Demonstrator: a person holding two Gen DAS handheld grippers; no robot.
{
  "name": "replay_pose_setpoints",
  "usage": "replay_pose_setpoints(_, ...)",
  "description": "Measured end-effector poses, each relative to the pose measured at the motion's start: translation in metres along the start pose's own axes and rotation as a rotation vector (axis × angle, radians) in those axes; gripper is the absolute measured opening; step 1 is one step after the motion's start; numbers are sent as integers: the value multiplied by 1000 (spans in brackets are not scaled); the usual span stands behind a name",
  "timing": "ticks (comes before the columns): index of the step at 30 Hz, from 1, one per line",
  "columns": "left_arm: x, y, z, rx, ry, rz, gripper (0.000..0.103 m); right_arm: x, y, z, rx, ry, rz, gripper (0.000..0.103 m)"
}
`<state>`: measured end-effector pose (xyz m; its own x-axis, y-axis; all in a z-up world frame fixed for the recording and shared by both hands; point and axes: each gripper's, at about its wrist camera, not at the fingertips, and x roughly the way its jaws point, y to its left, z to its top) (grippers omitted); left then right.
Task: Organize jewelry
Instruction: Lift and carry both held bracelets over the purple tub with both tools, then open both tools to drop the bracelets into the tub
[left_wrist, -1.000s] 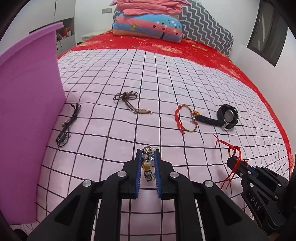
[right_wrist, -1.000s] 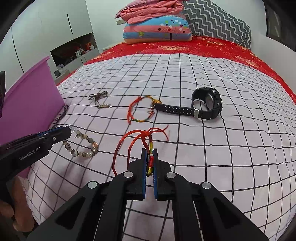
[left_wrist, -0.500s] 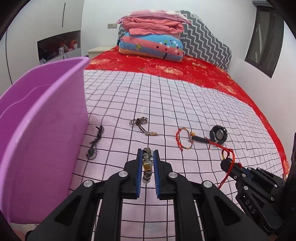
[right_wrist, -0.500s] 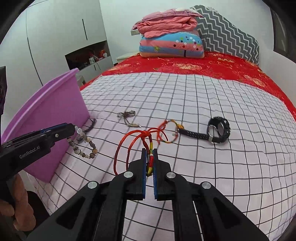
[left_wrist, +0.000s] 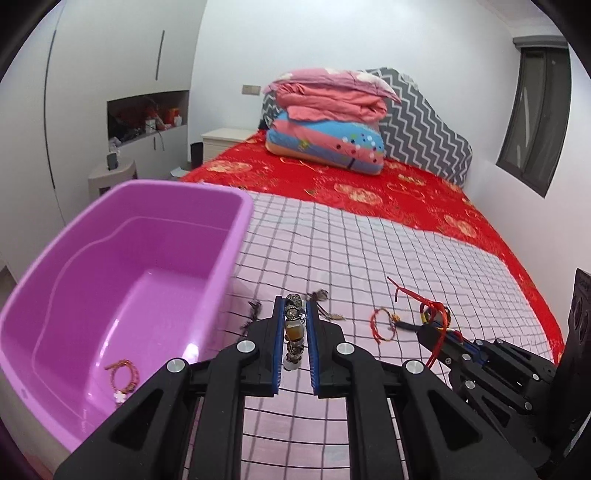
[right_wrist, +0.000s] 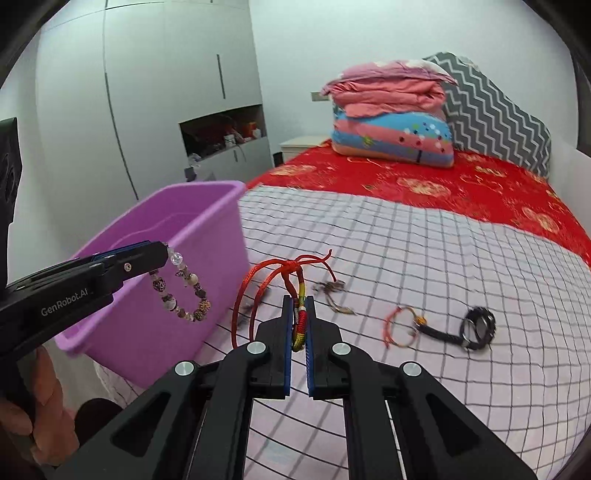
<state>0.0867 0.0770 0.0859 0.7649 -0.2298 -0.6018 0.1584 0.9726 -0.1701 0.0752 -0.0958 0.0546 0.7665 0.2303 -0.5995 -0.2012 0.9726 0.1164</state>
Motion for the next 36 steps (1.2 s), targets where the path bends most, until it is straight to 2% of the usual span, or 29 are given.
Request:
replay_pose_setpoints(7, -33, 41, 20, -28, -64, 56, 12, 3, 53, 35, -51, -39, 93, 6)
replay_pose_setpoints(15, -46, 96, 26, -81, -68, 148, 12, 20, 117, 62, -119, -50, 196, 6)
replay_pose_setpoints(23, -30, 151, 14, -162, 12, 229, 12, 58, 169, 70, -156, 23, 266, 6)
replay_pose_setpoints(29, -14, 176, 5, -203, 72, 250, 12, 83, 190, 70, -186, 96, 278, 6)
replay_pose_setpoints(34, 1, 190, -1, -249, 141, 279, 14, 109, 200, 71, -206, 171, 256, 6)
replay_pose_setpoints(35, 2, 193, -2, -254, 149, 287, 15, 112, 198, 71, -203, 179, 251, 7)
replay_pose_setpoints(36, 3, 195, -3, -260, 158, 298, 17, 114, 197, 71, -200, 188, 241, 15)
